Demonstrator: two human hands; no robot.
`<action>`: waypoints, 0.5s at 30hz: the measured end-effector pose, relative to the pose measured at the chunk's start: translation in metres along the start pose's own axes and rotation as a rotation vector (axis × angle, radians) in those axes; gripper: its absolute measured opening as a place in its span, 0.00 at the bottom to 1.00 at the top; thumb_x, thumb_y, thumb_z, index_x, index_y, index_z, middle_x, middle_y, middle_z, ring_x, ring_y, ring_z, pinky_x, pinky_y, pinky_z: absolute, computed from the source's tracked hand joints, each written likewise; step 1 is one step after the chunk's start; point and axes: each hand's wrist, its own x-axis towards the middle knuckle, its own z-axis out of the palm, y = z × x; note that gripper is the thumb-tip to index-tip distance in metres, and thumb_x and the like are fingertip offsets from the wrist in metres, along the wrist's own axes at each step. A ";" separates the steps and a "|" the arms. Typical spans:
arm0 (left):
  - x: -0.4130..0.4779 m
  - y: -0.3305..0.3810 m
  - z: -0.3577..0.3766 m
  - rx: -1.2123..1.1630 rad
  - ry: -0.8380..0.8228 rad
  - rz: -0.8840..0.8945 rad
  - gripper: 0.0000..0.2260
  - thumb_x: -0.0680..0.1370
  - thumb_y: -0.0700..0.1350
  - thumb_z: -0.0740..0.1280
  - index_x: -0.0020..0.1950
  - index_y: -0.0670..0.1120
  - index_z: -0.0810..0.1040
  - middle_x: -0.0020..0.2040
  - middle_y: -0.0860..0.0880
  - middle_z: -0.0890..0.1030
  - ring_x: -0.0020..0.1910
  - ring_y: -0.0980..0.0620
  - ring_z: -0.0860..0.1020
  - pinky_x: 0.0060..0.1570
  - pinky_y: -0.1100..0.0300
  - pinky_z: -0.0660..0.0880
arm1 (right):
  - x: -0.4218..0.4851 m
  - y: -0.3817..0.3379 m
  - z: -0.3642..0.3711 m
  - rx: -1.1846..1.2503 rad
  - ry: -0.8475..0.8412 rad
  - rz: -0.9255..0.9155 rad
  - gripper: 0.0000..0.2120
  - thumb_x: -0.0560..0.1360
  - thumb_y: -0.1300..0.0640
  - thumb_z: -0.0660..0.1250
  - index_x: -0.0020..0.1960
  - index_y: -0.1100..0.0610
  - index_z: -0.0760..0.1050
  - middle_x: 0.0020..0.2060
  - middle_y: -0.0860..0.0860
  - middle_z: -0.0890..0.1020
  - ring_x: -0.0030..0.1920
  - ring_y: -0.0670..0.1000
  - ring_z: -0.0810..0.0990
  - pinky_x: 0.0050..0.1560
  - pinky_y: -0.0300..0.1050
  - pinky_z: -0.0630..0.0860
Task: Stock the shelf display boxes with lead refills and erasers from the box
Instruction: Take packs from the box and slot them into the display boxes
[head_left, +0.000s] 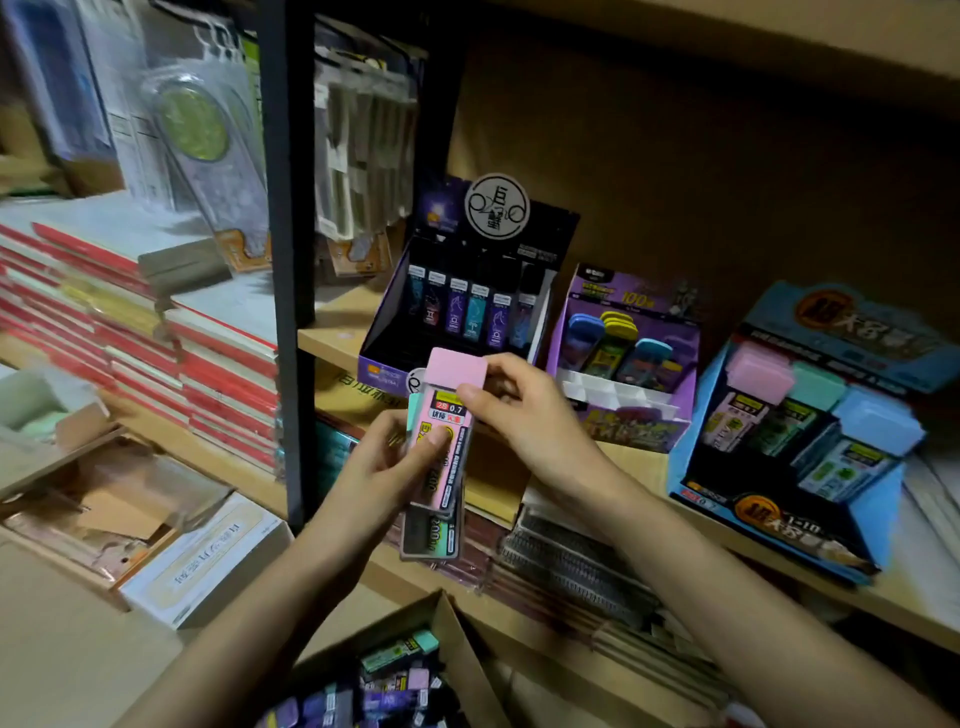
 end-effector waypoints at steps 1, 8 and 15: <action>0.000 -0.001 0.004 0.003 -0.006 0.003 0.10 0.75 0.48 0.65 0.54 0.47 0.73 0.41 0.49 0.85 0.37 0.53 0.83 0.32 0.65 0.77 | -0.005 0.003 -0.003 0.088 0.030 0.033 0.05 0.76 0.63 0.65 0.51 0.56 0.74 0.48 0.53 0.81 0.54 0.53 0.80 0.58 0.47 0.76; 0.004 -0.014 0.038 0.113 -0.059 0.045 0.12 0.74 0.55 0.60 0.54 0.51 0.73 0.49 0.54 0.82 0.49 0.55 0.81 0.44 0.58 0.78 | -0.034 0.008 -0.073 0.213 0.267 0.043 0.07 0.75 0.65 0.65 0.48 0.54 0.76 0.37 0.47 0.84 0.39 0.46 0.80 0.39 0.38 0.74; 0.003 -0.027 0.058 0.231 -0.105 0.092 0.11 0.76 0.54 0.60 0.56 0.54 0.72 0.55 0.53 0.79 0.54 0.55 0.78 0.49 0.53 0.76 | -0.081 0.021 -0.173 0.028 0.692 -0.119 0.09 0.75 0.65 0.65 0.48 0.51 0.75 0.39 0.45 0.83 0.39 0.40 0.81 0.38 0.34 0.76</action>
